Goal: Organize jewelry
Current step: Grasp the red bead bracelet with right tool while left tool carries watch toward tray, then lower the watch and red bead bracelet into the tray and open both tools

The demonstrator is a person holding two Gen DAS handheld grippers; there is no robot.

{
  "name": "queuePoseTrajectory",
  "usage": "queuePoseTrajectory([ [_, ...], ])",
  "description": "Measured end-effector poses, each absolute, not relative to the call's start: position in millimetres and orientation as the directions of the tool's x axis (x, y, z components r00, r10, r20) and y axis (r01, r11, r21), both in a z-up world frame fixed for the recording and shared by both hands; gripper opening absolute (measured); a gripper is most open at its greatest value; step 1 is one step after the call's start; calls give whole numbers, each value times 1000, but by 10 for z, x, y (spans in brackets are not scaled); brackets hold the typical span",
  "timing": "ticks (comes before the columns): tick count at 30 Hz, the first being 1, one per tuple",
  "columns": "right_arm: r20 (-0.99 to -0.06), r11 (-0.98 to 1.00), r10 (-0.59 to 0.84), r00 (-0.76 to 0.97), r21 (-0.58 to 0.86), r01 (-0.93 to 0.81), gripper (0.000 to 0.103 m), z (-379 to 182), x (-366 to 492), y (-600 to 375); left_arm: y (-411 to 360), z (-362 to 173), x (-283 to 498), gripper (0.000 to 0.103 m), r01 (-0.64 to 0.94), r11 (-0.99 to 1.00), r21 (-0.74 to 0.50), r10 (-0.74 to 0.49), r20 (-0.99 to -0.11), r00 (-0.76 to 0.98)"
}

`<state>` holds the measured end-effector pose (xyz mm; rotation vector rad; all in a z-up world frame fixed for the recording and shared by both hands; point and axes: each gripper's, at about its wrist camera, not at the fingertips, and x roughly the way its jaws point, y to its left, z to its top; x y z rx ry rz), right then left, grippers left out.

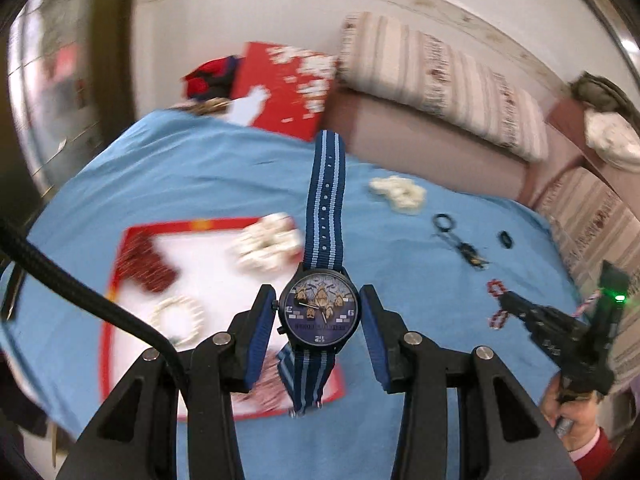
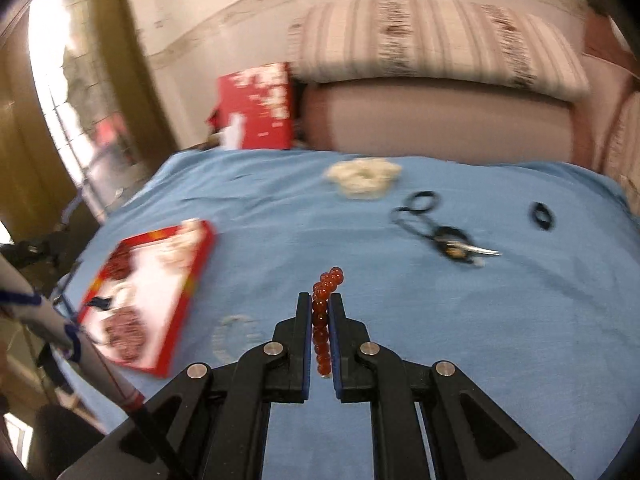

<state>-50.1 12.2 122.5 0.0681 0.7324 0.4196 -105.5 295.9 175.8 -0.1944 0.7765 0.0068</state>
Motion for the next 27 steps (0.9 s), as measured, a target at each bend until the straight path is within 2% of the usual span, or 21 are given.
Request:
queuePoseTrajectory([
  [10, -662, 800, 547, 512, 233, -553, 9, 1340, -589, 1344, 3930, 1212, -1381, 41, -284, 942, -180, 46, -769, 638],
  [19, -764, 772, 502, 405, 183, -609, 9, 806, -224, 2323, 4444, 582, -1217, 41, -470, 843, -261, 56, -826, 560],
  [27, -809, 785, 459, 367, 175, -594, 9, 510, 161, 2710, 4671, 475, -1048, 41, -487, 824, -290, 38, -828, 559],
])
